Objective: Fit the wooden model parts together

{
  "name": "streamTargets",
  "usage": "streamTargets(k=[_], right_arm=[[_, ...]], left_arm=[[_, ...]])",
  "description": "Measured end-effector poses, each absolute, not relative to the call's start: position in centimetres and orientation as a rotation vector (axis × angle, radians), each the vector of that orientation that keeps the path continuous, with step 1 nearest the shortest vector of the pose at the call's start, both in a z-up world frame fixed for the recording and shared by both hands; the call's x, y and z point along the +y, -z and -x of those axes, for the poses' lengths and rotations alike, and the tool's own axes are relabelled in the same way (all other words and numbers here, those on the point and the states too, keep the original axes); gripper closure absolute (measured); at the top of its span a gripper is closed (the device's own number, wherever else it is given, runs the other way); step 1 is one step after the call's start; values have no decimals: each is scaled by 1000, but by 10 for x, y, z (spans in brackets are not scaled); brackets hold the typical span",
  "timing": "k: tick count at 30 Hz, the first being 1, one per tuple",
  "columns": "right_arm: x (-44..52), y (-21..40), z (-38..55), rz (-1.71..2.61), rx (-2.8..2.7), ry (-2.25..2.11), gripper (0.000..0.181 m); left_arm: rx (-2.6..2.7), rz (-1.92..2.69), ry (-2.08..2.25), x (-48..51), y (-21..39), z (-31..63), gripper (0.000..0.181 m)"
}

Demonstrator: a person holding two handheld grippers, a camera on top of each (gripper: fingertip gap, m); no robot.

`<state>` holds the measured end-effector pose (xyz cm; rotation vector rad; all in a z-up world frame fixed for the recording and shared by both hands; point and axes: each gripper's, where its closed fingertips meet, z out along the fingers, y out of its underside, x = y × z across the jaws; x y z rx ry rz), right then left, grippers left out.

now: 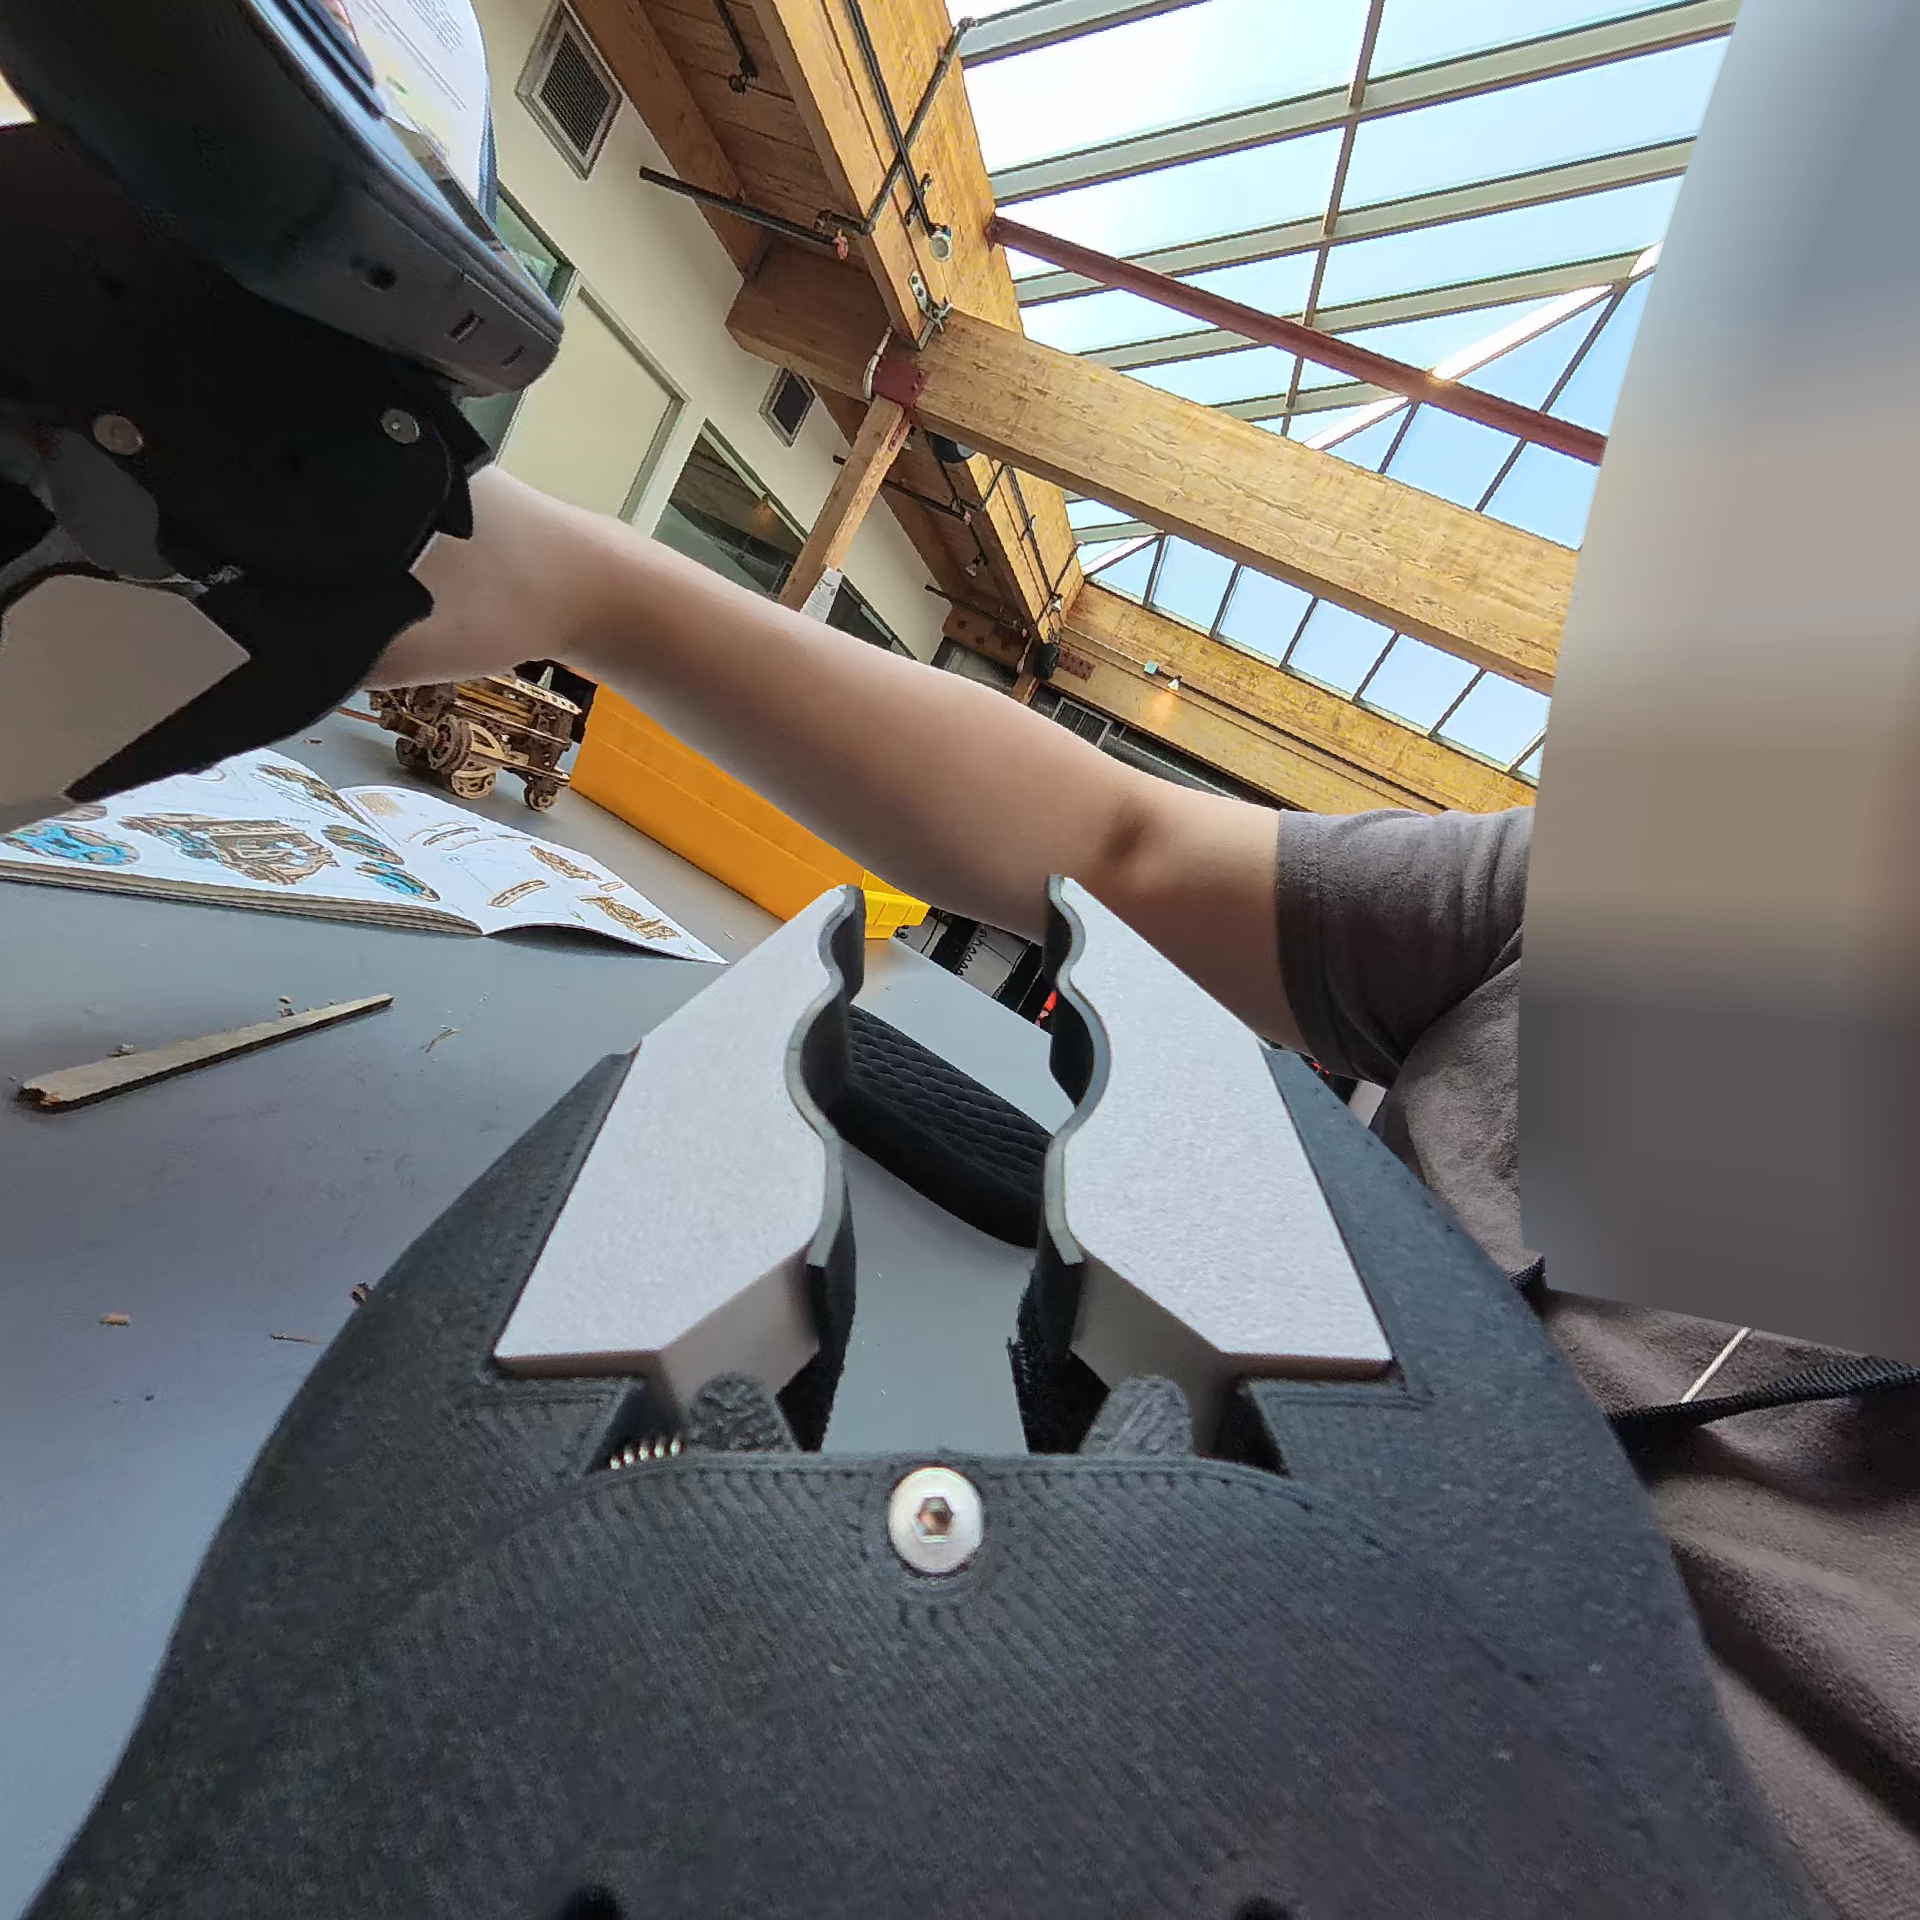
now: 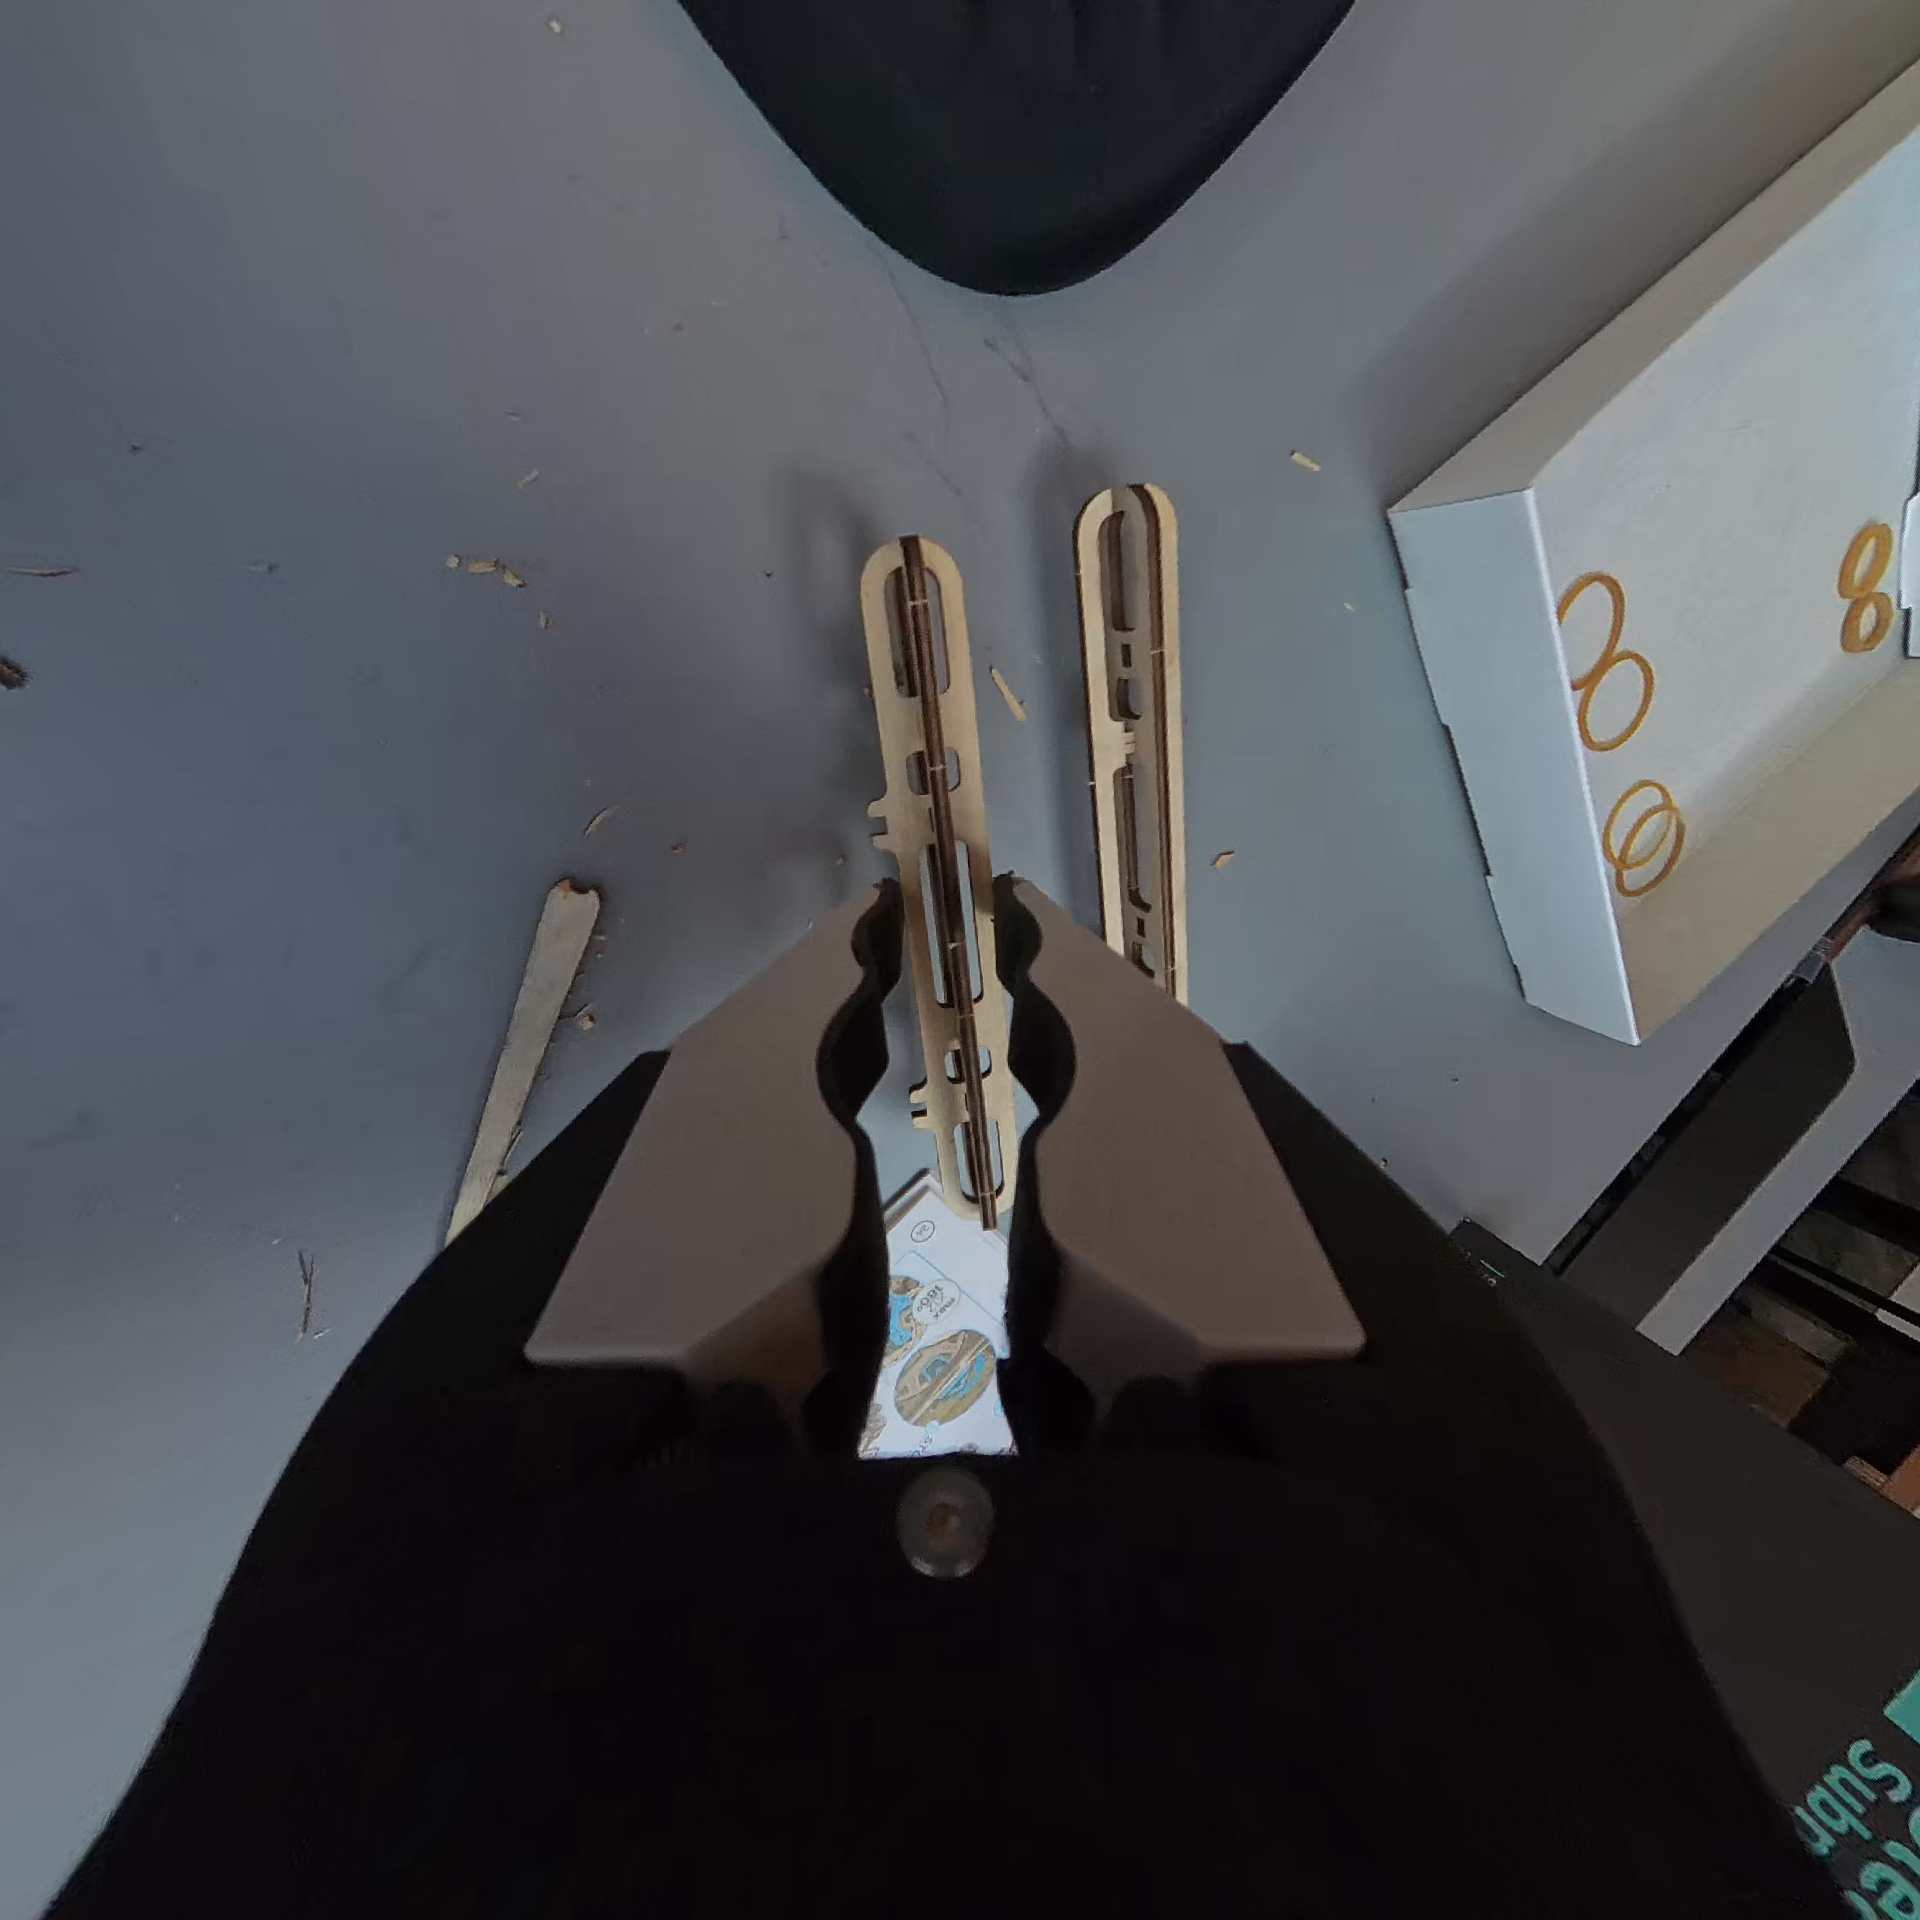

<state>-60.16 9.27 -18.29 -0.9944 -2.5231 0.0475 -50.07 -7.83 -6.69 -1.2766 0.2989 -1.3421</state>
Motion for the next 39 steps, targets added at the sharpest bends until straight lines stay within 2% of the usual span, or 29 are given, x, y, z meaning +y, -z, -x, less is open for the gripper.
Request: streamTargets(k=[31, 39], right_arm=[[97, 192, 616, 912, -2482, -44, 165], [100, 187, 614, 945, -2405, -58, 153]], left_arm=[[351, 1283, 1324, -83, 68, 494, 151], [349, 1275, 1323, -84, 67, 495, 151]])
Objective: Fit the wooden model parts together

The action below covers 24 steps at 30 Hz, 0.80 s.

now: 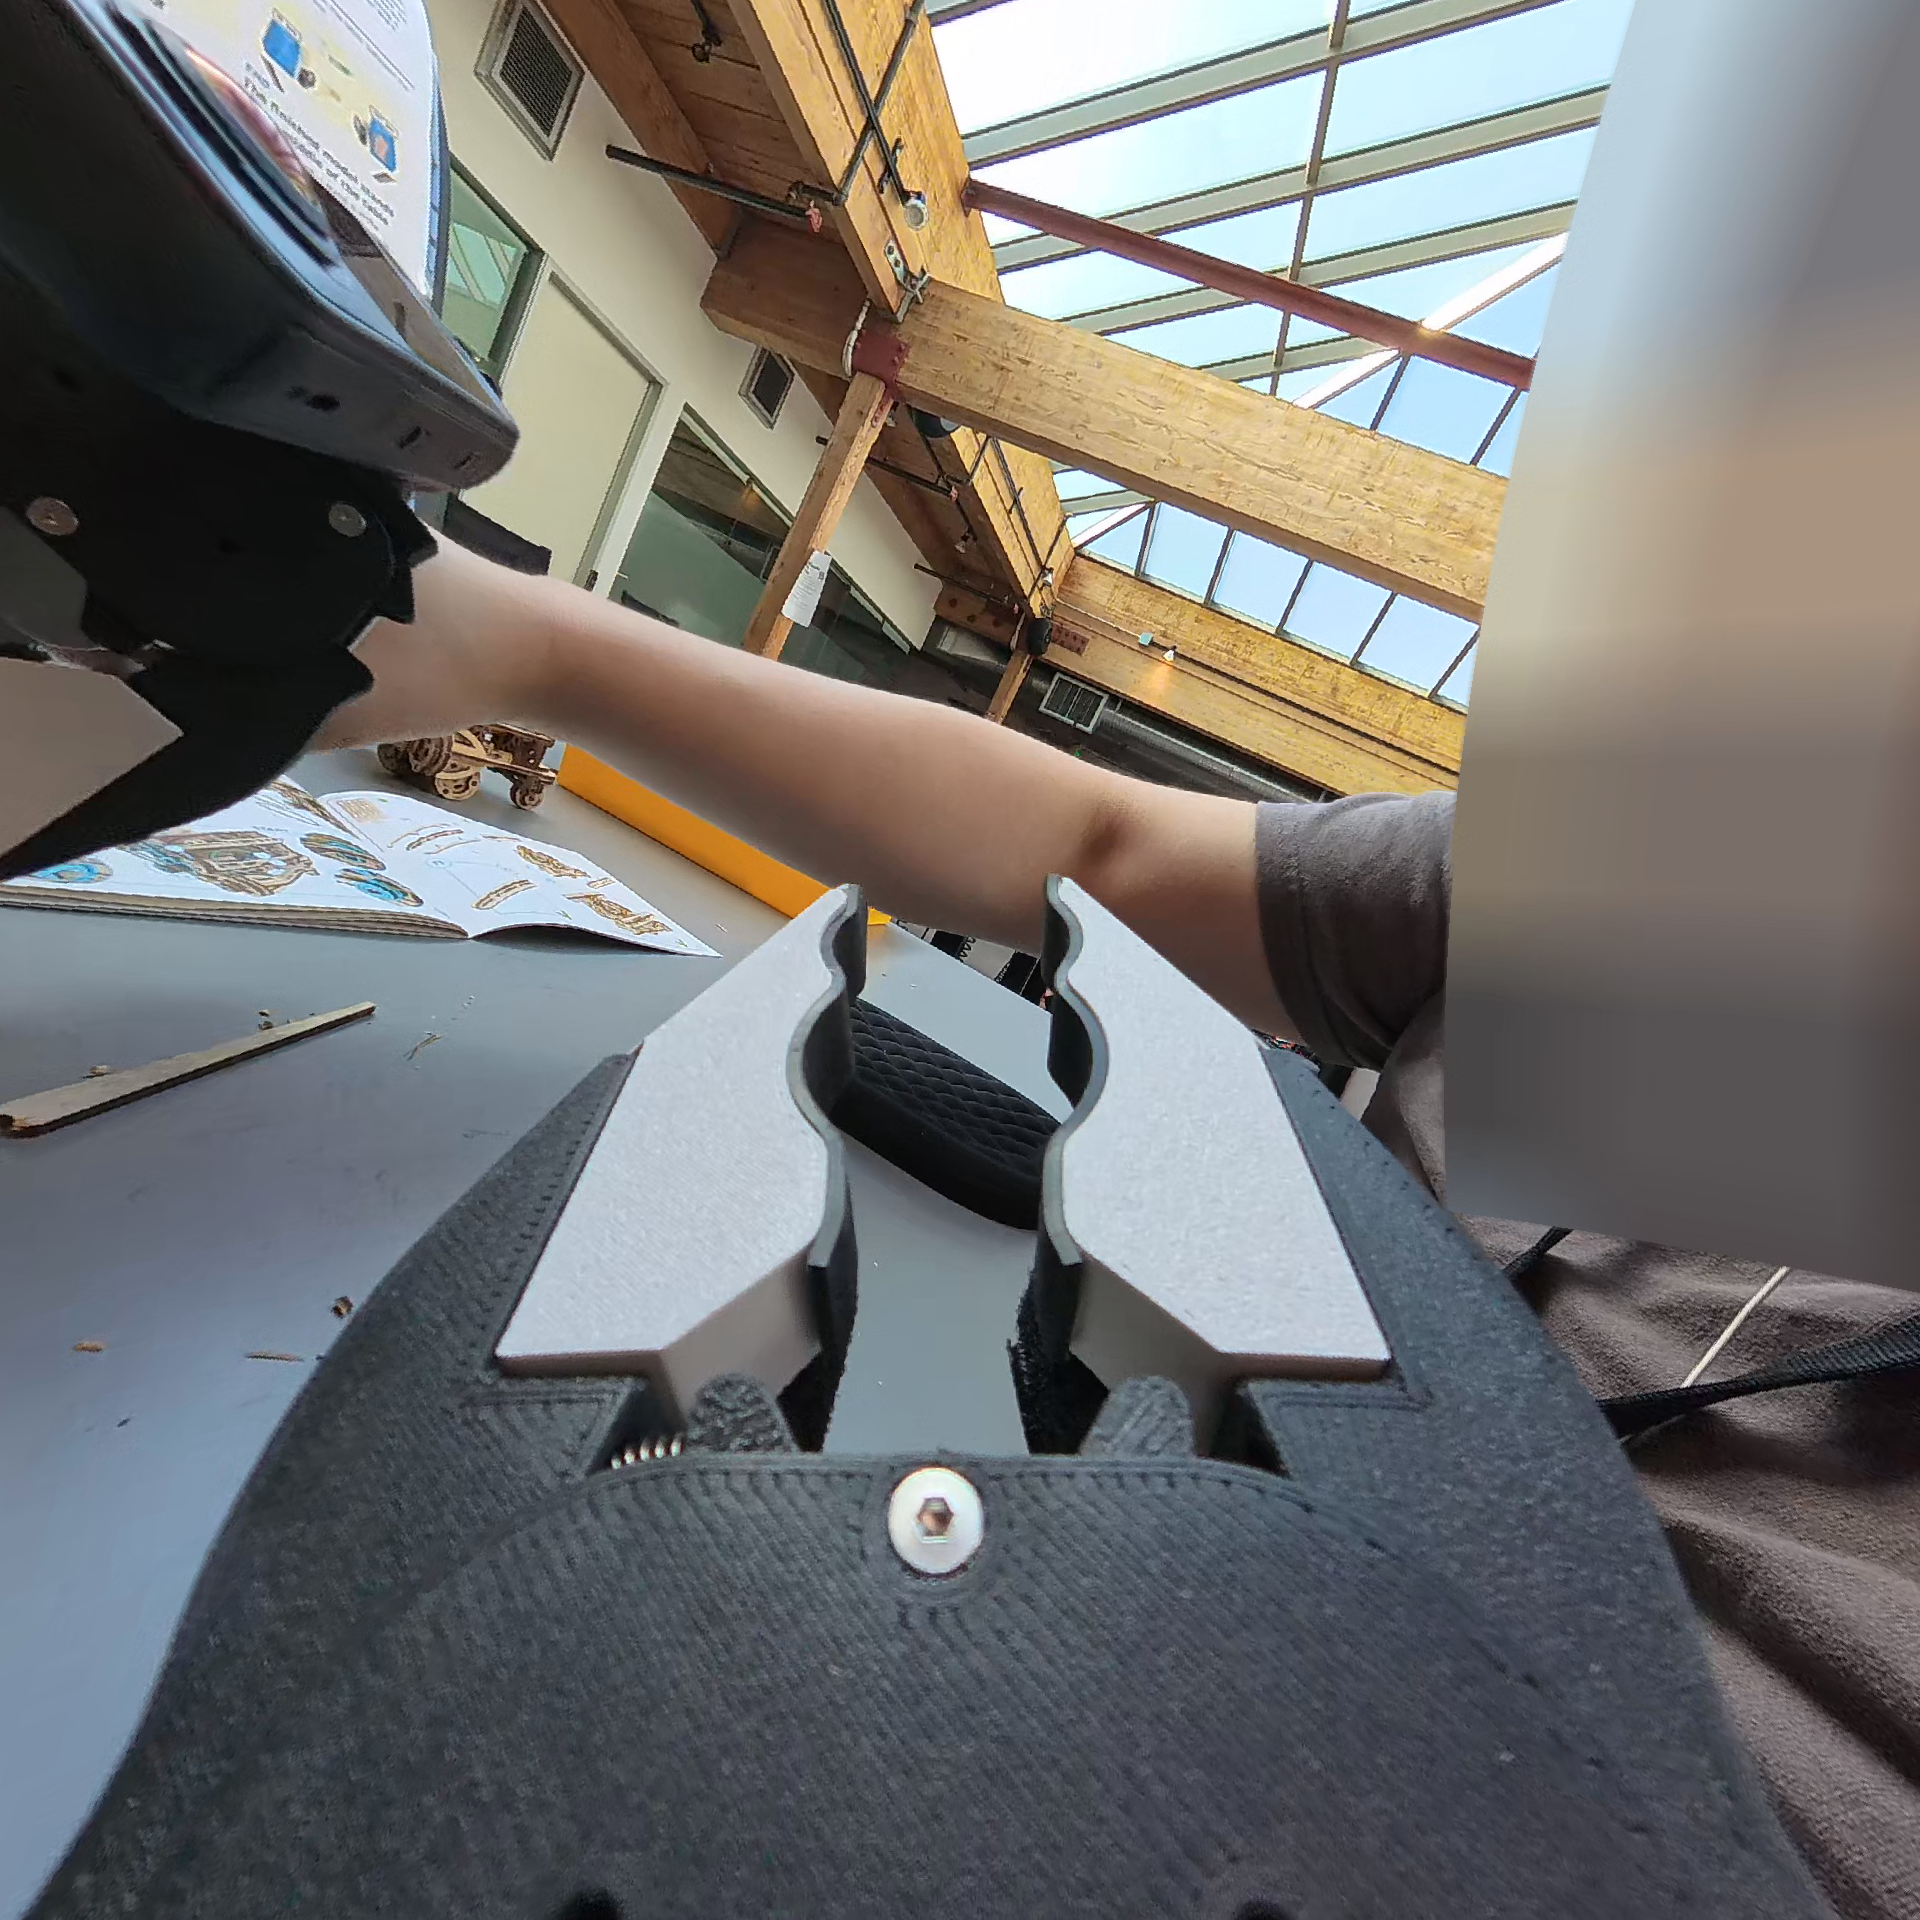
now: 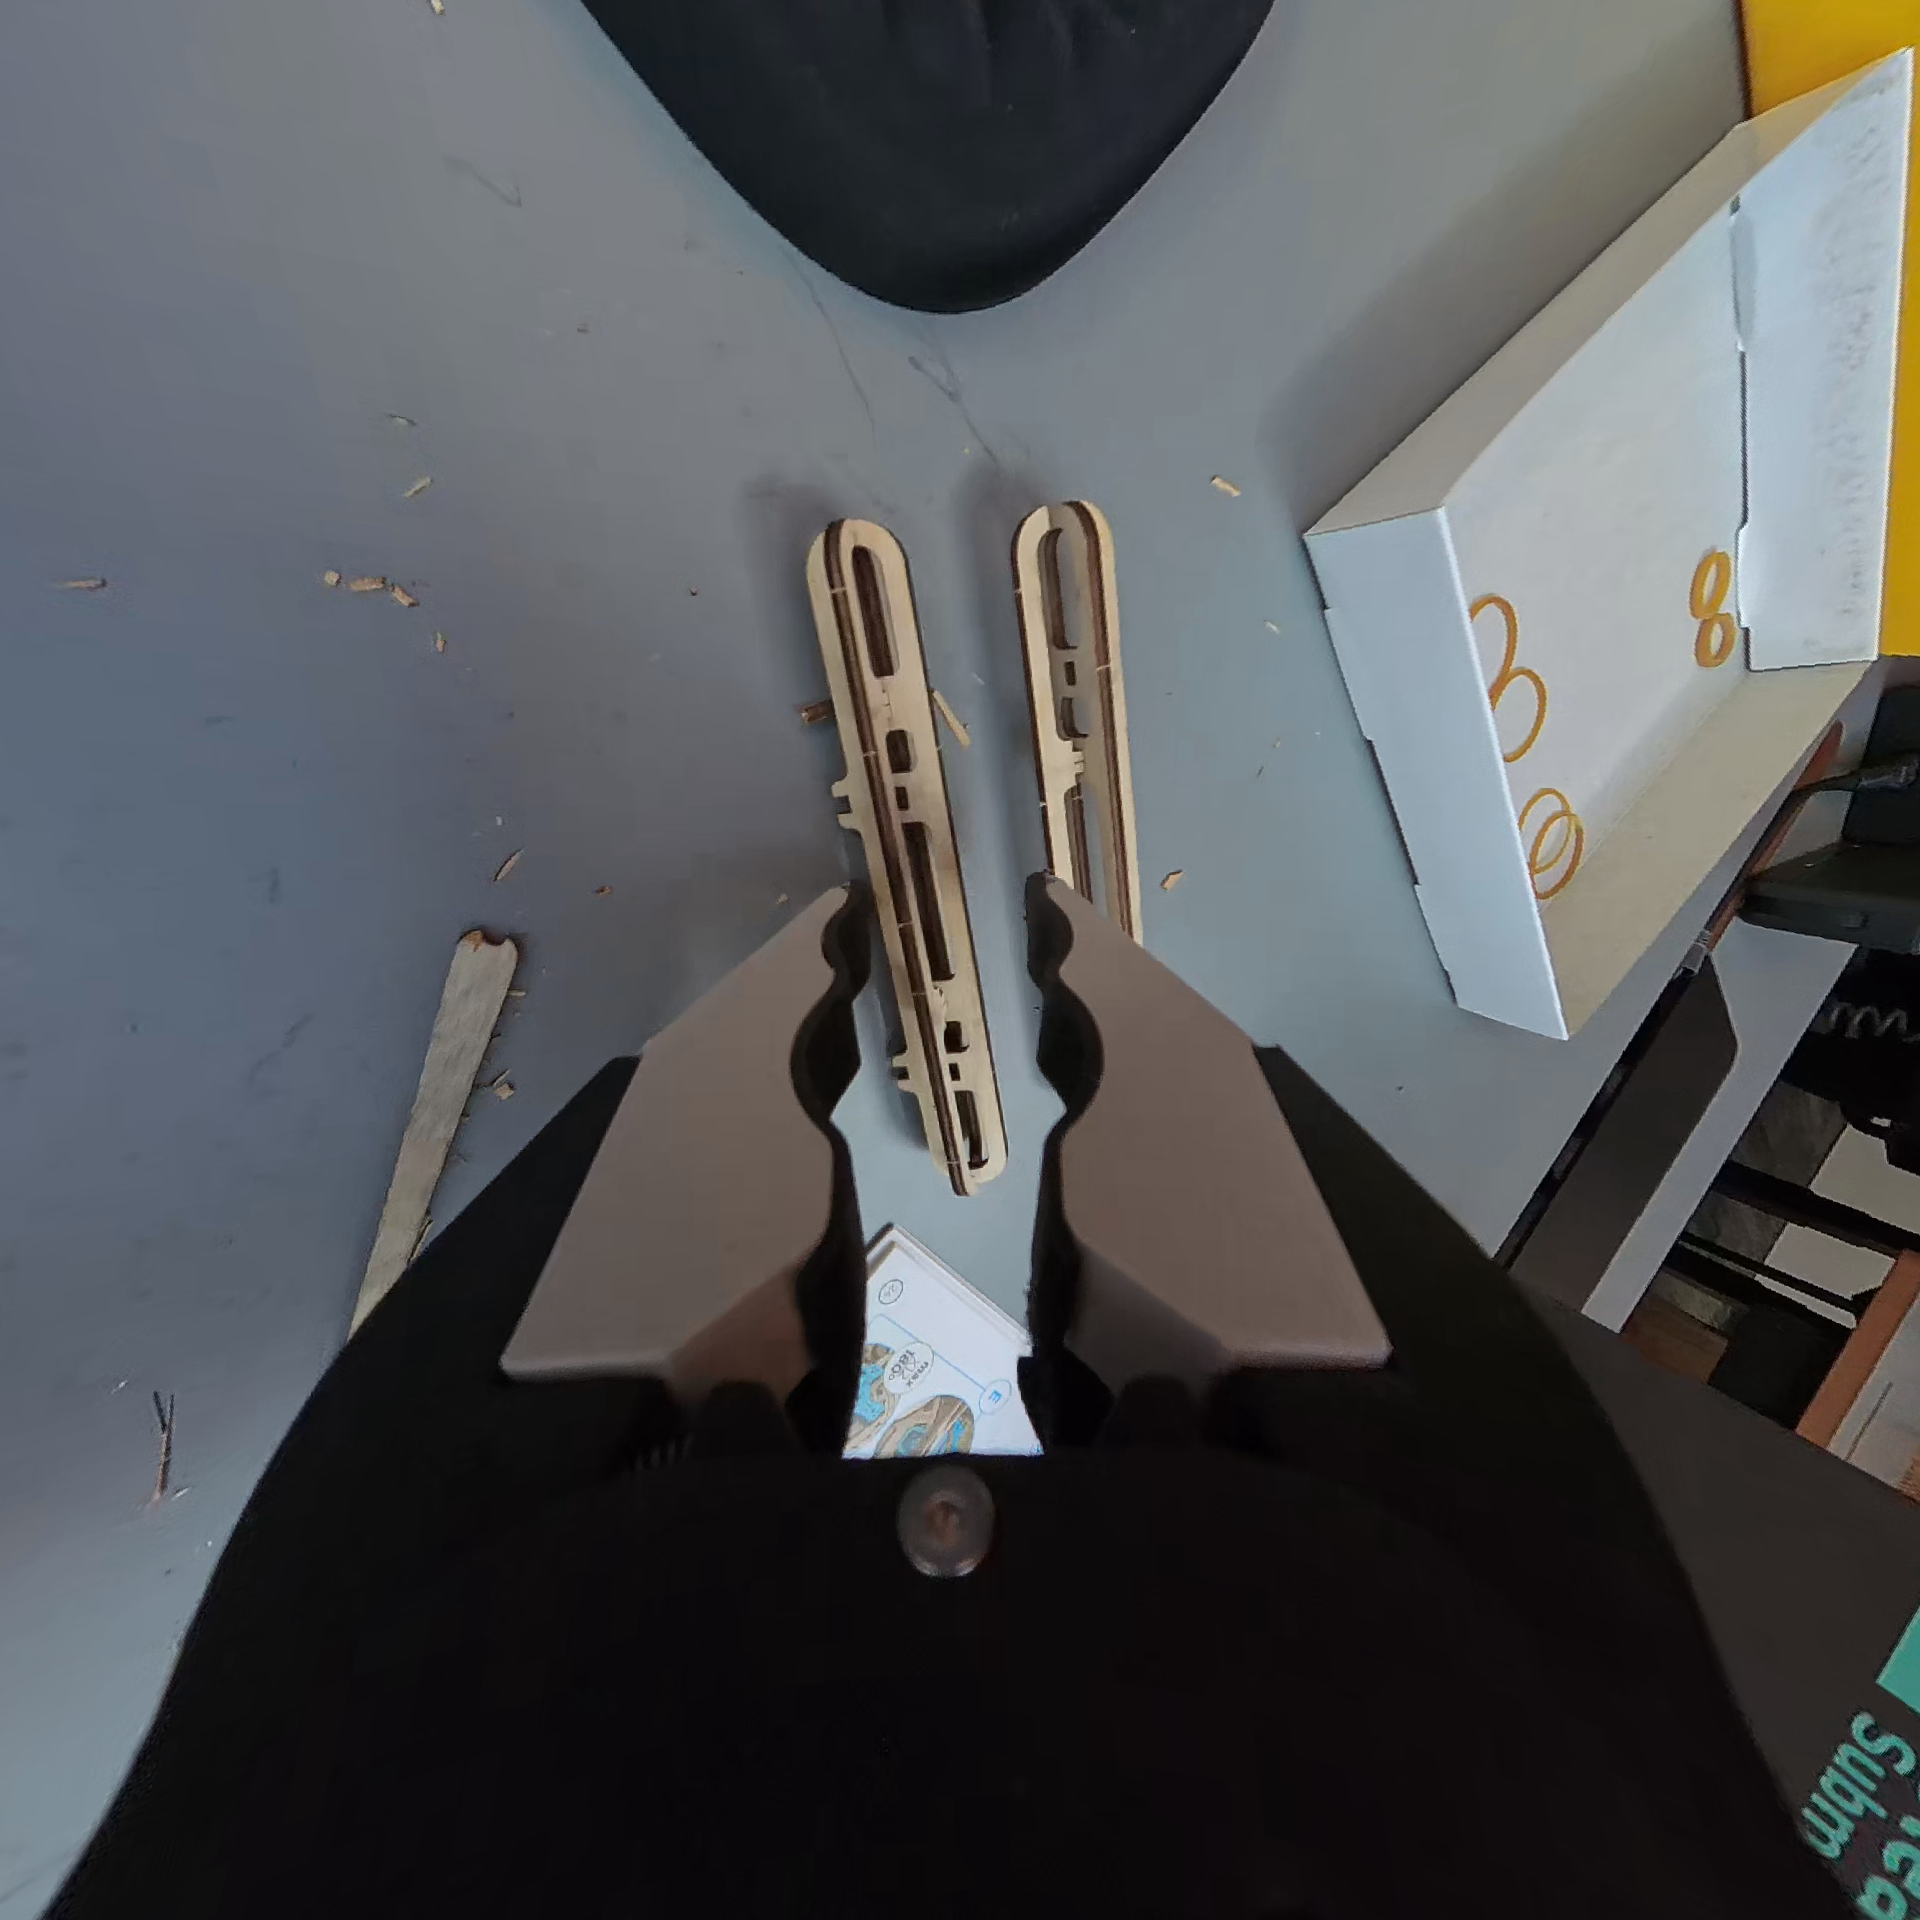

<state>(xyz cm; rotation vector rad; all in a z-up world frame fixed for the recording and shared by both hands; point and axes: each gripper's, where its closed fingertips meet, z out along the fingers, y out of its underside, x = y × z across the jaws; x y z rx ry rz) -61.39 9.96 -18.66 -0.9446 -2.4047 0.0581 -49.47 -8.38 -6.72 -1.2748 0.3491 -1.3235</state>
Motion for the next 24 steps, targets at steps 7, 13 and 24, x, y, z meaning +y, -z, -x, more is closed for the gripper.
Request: streamTargets(k=[7, 13, 24], right_arm=[[107, 151, 579, 1000, -2064, -100, 149], [151, 69, 433, 1325, -1457, -159, 142], [143, 65, 213, 1353, -941, 212, 140]], left_arm=[[342, 1273, 1311, -84, 67, 496, 151], [324, 1289, 1271, -82, 68, 496, 151], [444, 1397, 882, -51, 69, 469, 148]])
